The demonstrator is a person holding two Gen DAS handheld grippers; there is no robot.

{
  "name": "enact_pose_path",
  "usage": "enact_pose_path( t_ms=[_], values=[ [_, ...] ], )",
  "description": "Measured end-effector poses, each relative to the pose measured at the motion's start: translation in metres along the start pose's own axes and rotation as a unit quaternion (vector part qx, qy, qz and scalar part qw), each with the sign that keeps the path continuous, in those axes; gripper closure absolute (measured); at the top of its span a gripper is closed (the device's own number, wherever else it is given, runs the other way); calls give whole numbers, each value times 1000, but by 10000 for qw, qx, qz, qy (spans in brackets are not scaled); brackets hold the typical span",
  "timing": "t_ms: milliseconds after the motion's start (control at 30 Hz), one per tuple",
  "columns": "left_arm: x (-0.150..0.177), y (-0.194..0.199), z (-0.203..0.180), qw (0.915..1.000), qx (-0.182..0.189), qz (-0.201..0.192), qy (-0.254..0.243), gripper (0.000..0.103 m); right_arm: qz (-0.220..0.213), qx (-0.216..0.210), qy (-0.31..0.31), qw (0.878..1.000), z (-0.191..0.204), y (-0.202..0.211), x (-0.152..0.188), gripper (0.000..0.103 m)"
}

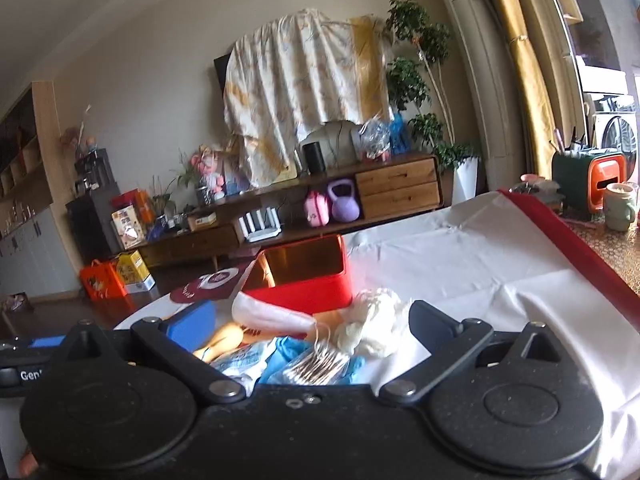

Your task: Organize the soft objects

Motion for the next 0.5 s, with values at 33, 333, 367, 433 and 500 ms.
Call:
enact_pose_path(
  t_ms=[33, 333, 367, 433, 500],
  values=[
    [0, -2, 2, 10000, -13, 20, 10, 0, 46, -12, 0, 10000, -1, -3, 0, 0],
    [4, -24, 8, 9998, 17, 211, 20, 0, 473, 92, 559, 9973, 3, -28, 7, 0],
    [6, -27, 9, 9997, 18, 229, 3, 0, 558, 62, 559, 9969, 2, -32, 8, 0],
    [9, -34, 10, 9995, -38, 301, -52, 0, 669, 115, 585, 9960, -1, -39, 11, 0],
    [12, -41, 13, 9992, -18, 399, 2, 0, 722, 112, 679, 9950, -2, -45, 13, 0]
  ],
)
Point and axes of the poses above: each gripper's, at about its wrist camera, not at the fingertips, and y roughly against the way its jaws point, z to its left, x to its underside, the point moved 3 cm from there along -y, roughly the way its jaws point, and after that the axes turned 10 degrees about x, right-handed, at the moved point
